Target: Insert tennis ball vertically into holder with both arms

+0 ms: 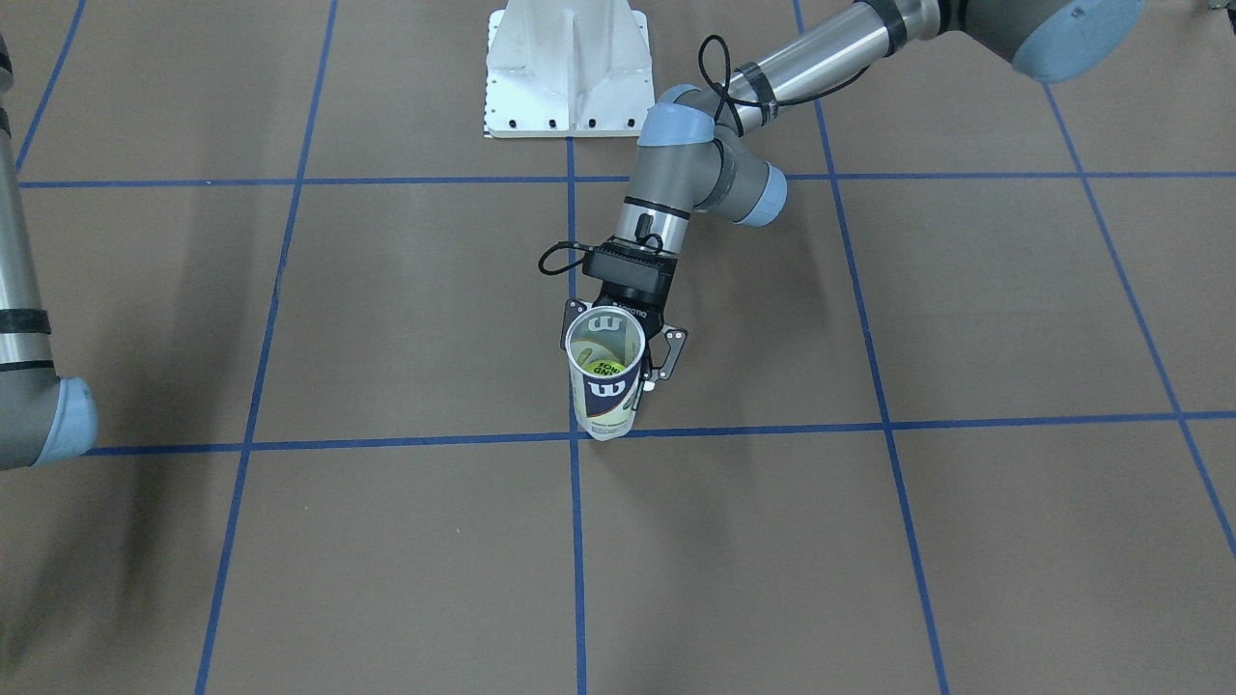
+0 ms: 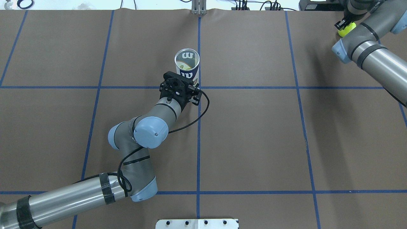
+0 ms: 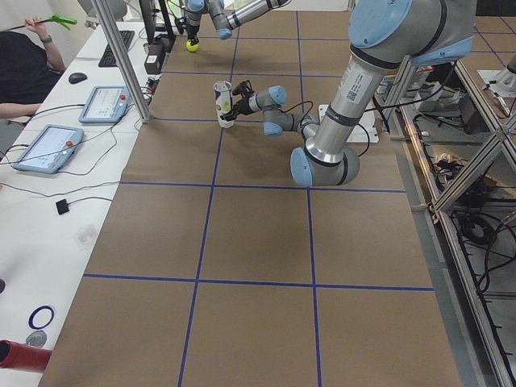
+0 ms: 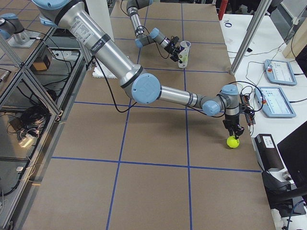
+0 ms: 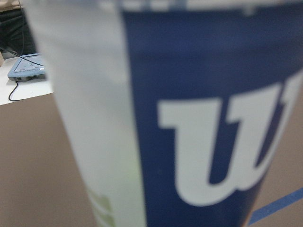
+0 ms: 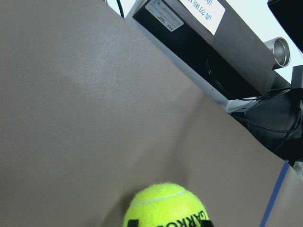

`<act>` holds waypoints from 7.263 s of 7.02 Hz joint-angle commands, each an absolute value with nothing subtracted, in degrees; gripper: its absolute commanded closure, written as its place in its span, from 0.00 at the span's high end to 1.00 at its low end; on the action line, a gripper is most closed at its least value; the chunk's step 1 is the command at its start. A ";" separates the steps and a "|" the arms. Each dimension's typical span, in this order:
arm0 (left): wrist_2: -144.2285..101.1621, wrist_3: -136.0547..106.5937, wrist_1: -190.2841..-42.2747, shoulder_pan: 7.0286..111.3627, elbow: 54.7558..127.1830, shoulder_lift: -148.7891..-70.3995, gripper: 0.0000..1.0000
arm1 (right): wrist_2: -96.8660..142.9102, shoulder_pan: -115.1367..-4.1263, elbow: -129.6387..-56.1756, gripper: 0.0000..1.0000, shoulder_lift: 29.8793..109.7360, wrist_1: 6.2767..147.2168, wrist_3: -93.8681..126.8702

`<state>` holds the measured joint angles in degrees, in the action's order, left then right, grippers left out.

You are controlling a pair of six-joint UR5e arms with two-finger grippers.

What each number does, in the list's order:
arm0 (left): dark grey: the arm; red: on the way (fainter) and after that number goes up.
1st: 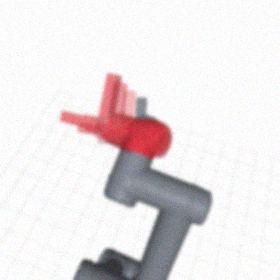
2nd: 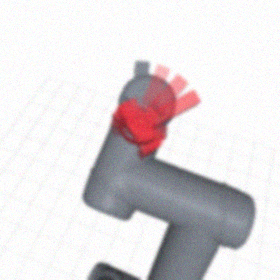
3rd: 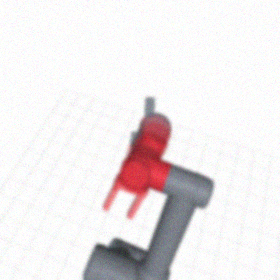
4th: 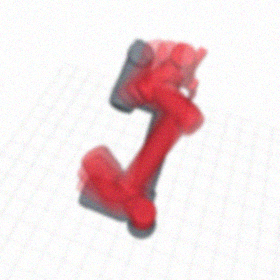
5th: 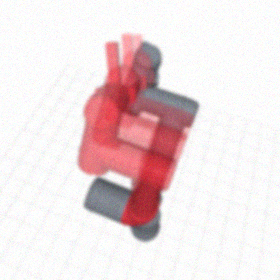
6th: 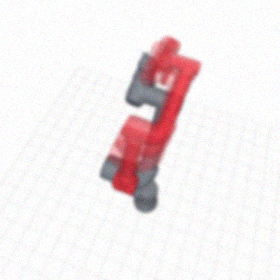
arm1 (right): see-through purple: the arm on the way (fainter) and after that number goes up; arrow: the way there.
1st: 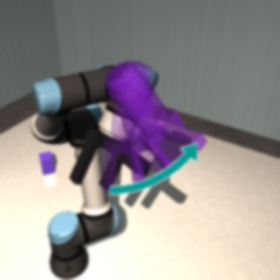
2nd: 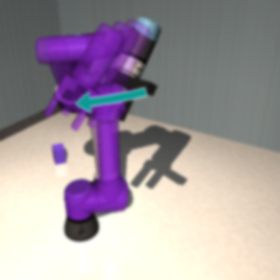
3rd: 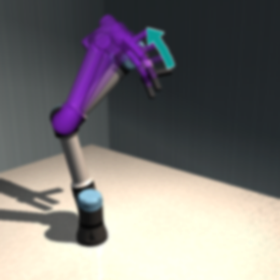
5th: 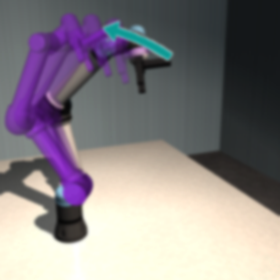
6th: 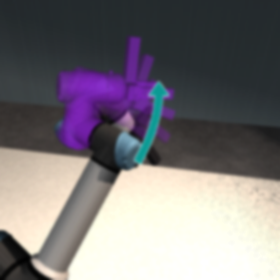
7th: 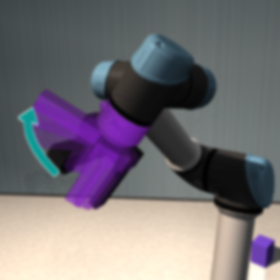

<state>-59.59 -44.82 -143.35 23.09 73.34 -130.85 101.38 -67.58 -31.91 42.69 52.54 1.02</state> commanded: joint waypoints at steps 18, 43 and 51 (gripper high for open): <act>-59.77 -43.07 -143.35 23.20 74.36 -130.69 0.76 | 98.70 -68.04 -29.71 0.99 45.43 37.44 44.21; -59.59 -43.07 -143.35 22.77 75.15 -130.43 0.77 | 132.54 -60.96 -105.46 0.00 48.71 106.34 52.61; -59.50 -43.42 -143.35 20.22 74.44 -130.34 0.77 | 123.93 -50.80 -90.21 0.00 32.36 95.57 60.71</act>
